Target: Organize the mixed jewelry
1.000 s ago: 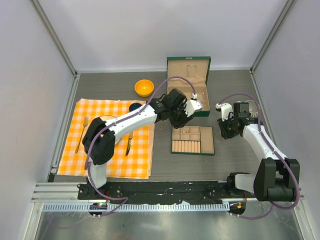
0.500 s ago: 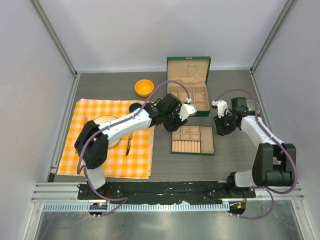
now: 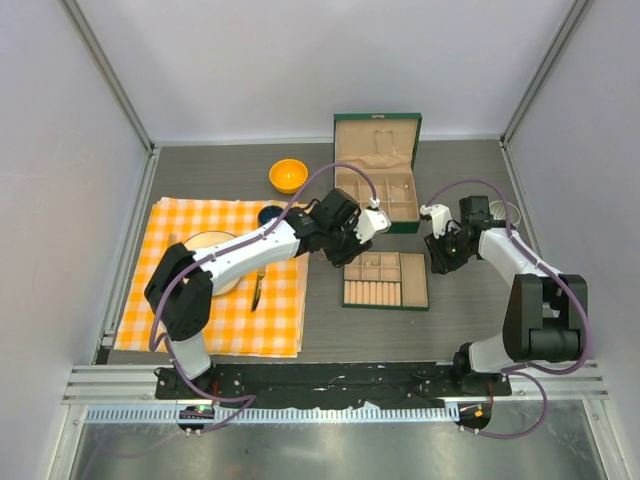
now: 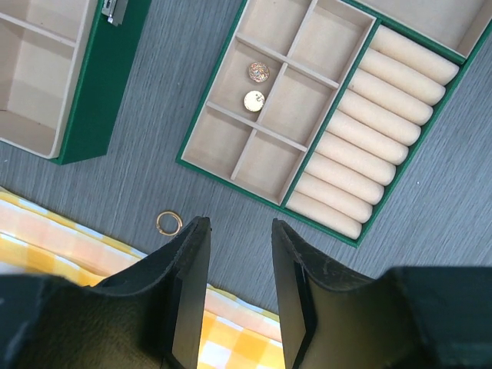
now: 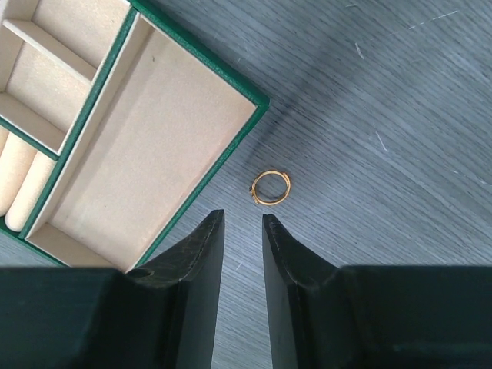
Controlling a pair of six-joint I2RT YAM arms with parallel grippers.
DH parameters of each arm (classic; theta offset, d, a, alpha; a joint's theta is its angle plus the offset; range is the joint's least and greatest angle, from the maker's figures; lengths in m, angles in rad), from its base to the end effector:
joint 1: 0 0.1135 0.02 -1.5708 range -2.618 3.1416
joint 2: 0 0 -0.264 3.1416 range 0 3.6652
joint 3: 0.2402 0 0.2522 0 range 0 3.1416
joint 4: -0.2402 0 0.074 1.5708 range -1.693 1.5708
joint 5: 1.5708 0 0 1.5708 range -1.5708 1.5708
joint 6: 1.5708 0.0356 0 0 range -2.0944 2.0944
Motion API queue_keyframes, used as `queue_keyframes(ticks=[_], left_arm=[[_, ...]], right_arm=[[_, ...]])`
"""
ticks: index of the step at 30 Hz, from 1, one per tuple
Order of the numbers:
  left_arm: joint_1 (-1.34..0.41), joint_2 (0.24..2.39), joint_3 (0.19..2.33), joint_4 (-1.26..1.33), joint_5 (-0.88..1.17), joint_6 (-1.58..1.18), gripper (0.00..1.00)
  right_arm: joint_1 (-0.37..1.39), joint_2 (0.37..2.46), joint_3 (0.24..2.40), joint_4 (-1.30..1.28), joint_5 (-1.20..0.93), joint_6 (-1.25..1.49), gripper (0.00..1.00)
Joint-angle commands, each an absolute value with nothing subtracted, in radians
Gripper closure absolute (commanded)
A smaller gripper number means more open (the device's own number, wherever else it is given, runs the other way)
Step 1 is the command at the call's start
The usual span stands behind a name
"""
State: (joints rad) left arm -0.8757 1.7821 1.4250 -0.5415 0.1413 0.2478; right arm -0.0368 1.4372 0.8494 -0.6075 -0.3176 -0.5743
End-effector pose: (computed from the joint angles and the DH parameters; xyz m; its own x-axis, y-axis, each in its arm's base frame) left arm 0.2484 -0.3057 0.2567 -0.2855 0.7216 -0.6307 0.9145 0.4020 0.0459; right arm 0.2617 0.0015 0.1889 -0.7374 -0.4893 -0.4657 -0.5718 0.8192 0.0447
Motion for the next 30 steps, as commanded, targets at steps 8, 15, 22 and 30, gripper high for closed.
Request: queue_keyframes(ticks=[8,15,22,30], left_arm=[[-0.876,1.72,1.402,-0.506,0.126,0.275,0.58],[-0.871,1.718,1.397,-0.505,0.124,0.275,0.58],[-0.867,1.72,1.393,-0.497,0.124,0.275,0.58],[-0.862,1.72,1.384,-0.492,0.124,0.275,0.58]], right_arm=[[-0.037,1.488,0.9,-0.568,-0.333,-0.592,0.68],[-0.037,1.511,0.903,-0.557,-0.331,-0.594,0.68],[-0.035,1.531,0.904,-0.551,-0.334,-0.595,0.68],[-0.031,1.551,0.908,-0.548,-0.334,-0.594,0.68]])
